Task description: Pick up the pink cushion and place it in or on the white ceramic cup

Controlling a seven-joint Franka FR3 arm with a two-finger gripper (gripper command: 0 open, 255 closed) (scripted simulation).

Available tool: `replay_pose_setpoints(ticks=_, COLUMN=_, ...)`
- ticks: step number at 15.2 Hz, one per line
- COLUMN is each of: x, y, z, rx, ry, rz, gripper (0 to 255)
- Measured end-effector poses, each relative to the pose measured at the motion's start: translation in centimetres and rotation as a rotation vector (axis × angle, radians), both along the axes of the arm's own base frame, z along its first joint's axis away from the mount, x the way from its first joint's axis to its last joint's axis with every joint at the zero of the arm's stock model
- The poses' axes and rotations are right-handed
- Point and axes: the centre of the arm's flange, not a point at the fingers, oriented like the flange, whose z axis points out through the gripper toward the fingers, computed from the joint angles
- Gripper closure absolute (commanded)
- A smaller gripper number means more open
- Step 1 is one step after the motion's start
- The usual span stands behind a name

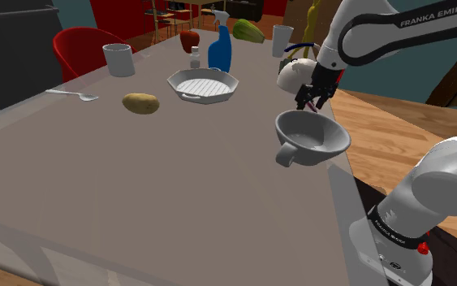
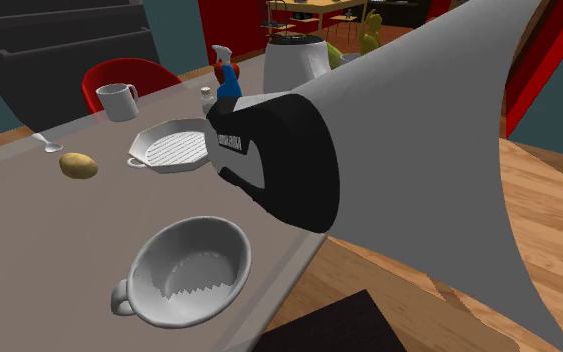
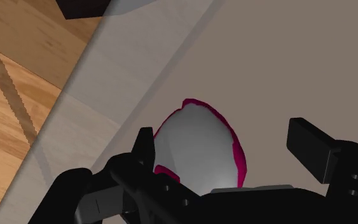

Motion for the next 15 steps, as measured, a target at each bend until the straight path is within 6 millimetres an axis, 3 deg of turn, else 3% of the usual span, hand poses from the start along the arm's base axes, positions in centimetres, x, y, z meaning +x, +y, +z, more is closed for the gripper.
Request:
replay_pose_setpoints(ticks=6, x=0.04, y=0.03, z=-0.36, rx=0.0, ry=-0.002, rz=0.0, gripper=0)
replay_pose_setpoints(ticks=7, x=0.04, y=0.03, z=-0.37, rx=0.0, ry=-0.002, rz=0.0, gripper=255)
replay_pose_setpoints(ticks=15, x=0.09, y=0.21, z=0.01, rx=0.0, ry=-0.011, rz=0.002, gripper=255)
